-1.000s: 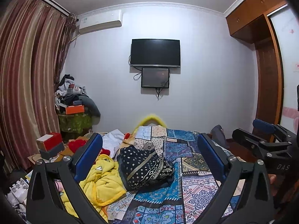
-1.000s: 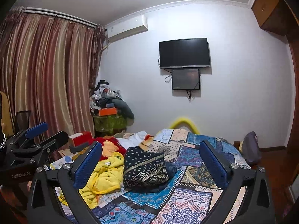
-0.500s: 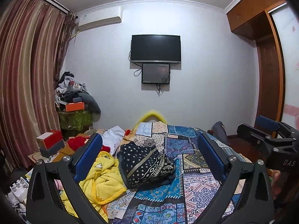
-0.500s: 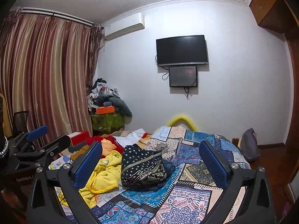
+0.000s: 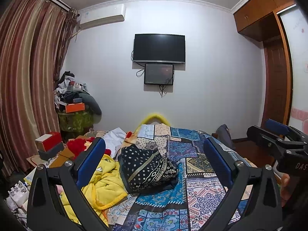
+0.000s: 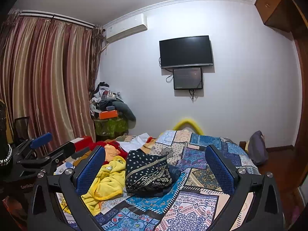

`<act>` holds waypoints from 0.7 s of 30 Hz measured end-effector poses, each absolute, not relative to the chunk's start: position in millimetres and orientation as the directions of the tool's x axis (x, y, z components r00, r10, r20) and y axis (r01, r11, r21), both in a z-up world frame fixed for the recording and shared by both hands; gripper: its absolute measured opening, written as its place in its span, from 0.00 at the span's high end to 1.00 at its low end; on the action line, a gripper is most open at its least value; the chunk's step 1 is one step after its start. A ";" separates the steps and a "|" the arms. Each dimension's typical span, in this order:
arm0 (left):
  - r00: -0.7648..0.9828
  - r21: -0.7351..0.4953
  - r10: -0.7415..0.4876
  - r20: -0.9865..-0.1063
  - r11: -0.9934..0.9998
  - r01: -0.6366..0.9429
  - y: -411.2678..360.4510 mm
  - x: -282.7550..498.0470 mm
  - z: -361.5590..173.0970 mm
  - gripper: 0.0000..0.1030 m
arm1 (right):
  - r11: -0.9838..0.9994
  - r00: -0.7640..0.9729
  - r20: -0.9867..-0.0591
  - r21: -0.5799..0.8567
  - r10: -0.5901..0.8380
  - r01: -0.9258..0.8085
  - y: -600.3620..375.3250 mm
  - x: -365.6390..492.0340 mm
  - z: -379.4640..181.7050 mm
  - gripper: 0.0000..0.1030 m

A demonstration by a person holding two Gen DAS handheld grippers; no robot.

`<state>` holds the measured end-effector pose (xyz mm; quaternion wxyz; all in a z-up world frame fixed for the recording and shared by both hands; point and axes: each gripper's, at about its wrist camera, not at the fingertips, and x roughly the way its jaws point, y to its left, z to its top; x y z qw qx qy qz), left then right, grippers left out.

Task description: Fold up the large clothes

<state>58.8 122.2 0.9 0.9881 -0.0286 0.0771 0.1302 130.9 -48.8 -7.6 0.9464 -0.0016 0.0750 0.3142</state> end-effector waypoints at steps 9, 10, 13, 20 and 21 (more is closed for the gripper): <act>0.961 -0.042 0.218 -0.172 0.973 -0.229 122.8 61.9 1.7 0.01 | 0.815 0.804 -0.132 0.059 0.579 -0.577 -46.2 126.5 -4.2 0.00; 0.961 -0.042 0.215 -0.173 0.973 -0.225 122.4 62.6 1.6 0.01 | 0.816 0.805 -0.131 0.060 0.578 -0.576 -45.7 125.9 -4.2 0.00; 0.963 -0.043 0.205 -0.174 0.976 -0.216 121.2 62.6 0.9 0.01 | 0.819 0.809 -0.132 0.063 0.573 -0.570 -44.2 125.7 -3.8 0.00; 0.967 -0.058 0.179 -0.179 0.980 -0.192 122.1 63.1 0.5 0.01 | 0.827 0.817 -0.131 0.057 0.562 -0.560 -41.0 124.4 -4.2 0.00; 0.967 -0.059 0.178 -0.180 0.980 -0.192 122.5 63.0 0.5 0.01 | 0.827 0.817 -0.133 0.056 0.561 -0.559 -40.4 124.5 -4.6 0.00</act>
